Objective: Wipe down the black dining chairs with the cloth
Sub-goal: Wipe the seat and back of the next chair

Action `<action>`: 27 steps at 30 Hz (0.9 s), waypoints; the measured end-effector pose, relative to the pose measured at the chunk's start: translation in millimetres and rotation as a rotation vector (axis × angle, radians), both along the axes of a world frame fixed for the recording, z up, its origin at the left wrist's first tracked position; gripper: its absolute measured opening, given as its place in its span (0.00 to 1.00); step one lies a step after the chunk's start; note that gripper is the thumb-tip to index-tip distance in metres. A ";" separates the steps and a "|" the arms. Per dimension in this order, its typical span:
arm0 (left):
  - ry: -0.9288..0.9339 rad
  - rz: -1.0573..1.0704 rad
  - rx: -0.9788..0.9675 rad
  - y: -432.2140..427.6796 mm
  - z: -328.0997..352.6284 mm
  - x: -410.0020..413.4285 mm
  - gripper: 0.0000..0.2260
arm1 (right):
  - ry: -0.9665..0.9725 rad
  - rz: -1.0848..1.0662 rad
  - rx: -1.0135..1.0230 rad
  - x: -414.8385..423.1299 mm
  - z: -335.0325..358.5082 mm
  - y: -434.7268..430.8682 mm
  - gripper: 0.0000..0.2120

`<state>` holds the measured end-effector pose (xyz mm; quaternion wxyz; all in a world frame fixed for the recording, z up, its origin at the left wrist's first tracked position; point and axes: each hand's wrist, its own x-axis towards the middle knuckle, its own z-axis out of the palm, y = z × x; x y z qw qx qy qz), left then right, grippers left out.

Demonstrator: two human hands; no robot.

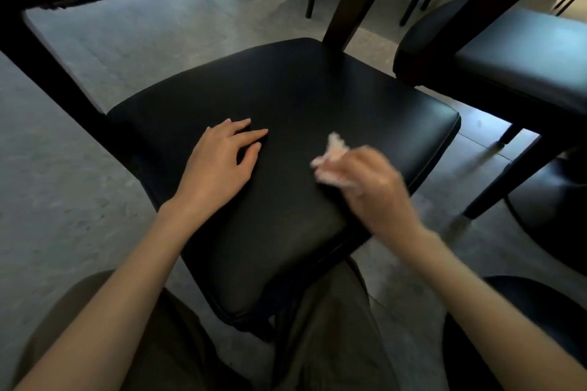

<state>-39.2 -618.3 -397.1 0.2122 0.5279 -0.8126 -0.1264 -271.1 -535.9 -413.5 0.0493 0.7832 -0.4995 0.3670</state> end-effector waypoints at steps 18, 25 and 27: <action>0.041 -0.058 -0.020 10.0 -5.7 -10.3 0.15 | -0.333 -0.125 -0.045 26.8 -4.0 42.8 0.07; 0.030 -0.035 -0.047 11.0 -5.9 -14.4 0.15 | -0.240 -0.551 0.103 -45.7 -20.1 -9.5 0.16; 0.026 -0.034 -0.049 10.1 -6.9 -13.4 0.15 | -0.257 -0.515 0.077 -32.0 -23.2 1.4 0.14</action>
